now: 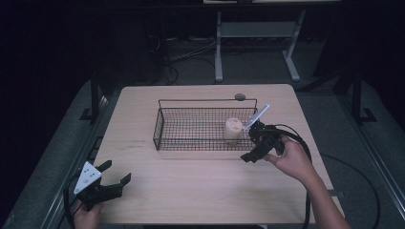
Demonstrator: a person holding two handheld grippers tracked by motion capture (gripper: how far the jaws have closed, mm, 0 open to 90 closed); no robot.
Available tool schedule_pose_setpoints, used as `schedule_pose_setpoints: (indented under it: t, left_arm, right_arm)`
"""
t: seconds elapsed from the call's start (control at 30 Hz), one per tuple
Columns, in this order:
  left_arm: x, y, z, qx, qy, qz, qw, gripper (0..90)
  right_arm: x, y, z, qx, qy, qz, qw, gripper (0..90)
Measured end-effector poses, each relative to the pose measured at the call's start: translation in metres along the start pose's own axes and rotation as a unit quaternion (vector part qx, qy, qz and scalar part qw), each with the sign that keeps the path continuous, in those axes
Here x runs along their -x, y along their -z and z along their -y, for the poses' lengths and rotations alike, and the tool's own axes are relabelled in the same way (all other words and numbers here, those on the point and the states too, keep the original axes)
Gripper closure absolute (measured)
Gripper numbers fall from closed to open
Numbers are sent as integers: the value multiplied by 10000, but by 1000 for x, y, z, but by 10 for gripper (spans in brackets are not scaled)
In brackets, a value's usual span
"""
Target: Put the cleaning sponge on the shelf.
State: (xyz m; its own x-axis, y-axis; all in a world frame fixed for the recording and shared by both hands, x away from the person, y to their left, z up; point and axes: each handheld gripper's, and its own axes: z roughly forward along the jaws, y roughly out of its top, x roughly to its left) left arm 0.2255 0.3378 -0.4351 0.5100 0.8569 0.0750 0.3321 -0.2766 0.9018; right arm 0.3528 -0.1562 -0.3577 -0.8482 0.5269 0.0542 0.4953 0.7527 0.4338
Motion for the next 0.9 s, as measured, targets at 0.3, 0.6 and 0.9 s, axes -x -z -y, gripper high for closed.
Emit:
schedule_pose_setpoints:
  t: [0.3,0.6,0.9]
  left_arm:
    - [1,-1,0,-20,-21,8,10000,139]
    - [1,-1,0,-29,-13,6,10000,140]
    - [1,-2,1,-46,-14,6,10000,139]
  right_arm:
    - [-7,-7,14,-26,20,-22,10000,186]
    - [-13,-12,22,23,19,-13,10000,182]
    - [-19,-18,33,16,21,-10,10000,182]
